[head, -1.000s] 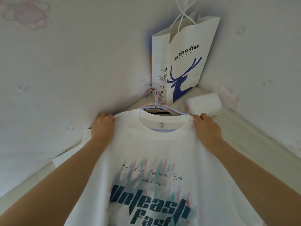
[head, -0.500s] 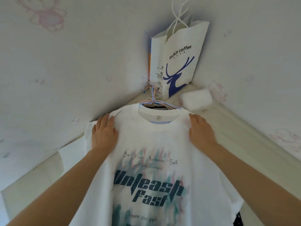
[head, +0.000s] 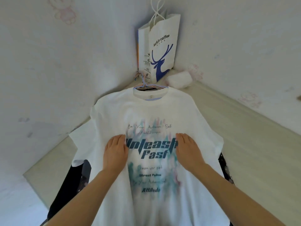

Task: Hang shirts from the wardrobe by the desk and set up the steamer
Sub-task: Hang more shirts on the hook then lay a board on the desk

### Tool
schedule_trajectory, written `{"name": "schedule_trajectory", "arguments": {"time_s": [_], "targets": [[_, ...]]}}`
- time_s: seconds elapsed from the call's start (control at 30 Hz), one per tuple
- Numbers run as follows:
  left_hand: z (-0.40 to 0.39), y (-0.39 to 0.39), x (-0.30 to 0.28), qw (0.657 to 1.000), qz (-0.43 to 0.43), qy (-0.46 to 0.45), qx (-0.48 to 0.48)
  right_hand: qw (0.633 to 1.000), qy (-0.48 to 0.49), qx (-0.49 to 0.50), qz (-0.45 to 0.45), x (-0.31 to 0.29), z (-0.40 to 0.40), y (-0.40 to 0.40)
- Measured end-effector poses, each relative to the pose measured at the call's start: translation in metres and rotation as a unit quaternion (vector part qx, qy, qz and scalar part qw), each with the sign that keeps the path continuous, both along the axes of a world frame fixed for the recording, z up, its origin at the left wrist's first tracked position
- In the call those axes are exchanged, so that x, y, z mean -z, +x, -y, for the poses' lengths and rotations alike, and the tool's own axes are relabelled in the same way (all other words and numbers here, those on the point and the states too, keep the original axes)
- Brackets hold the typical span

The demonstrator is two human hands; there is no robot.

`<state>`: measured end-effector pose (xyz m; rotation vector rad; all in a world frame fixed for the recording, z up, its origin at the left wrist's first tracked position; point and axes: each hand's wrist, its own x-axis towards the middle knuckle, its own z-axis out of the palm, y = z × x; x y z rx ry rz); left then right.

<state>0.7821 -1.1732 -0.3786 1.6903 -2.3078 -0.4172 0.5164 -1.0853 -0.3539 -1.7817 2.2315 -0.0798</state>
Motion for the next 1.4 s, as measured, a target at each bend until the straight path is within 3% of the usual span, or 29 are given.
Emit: {"name": "schedule_trajectory", "arguments": {"time_s": [0.37,0.53,0.73,0.97,1.4], "targets": [[-0.12,0.003,-0.014,0.987,-0.052,0.015,0.15,0.996,-0.031,0.085,0.015,-0.011,-0.155,0.069],[-0.165,-0.02,-0.025,0.964,-0.047,-0.001,0.264,0.99,-0.026,0.14,0.011,-0.011,-0.215,0.08],[-0.224,-0.052,-0.041,0.919,-0.055,-0.02,0.389,0.974,-0.048,0.218,-0.033,-0.023,-0.29,0.098],[-0.312,-0.081,-0.051,0.873,-0.037,-0.015,0.485,0.935,-0.076,0.346,0.028,-0.032,-0.406,0.118],[-0.574,-0.084,-0.043,0.736,-0.048,0.027,0.674,0.834,-0.073,0.544,-0.049,-0.024,-0.681,0.193]]}}
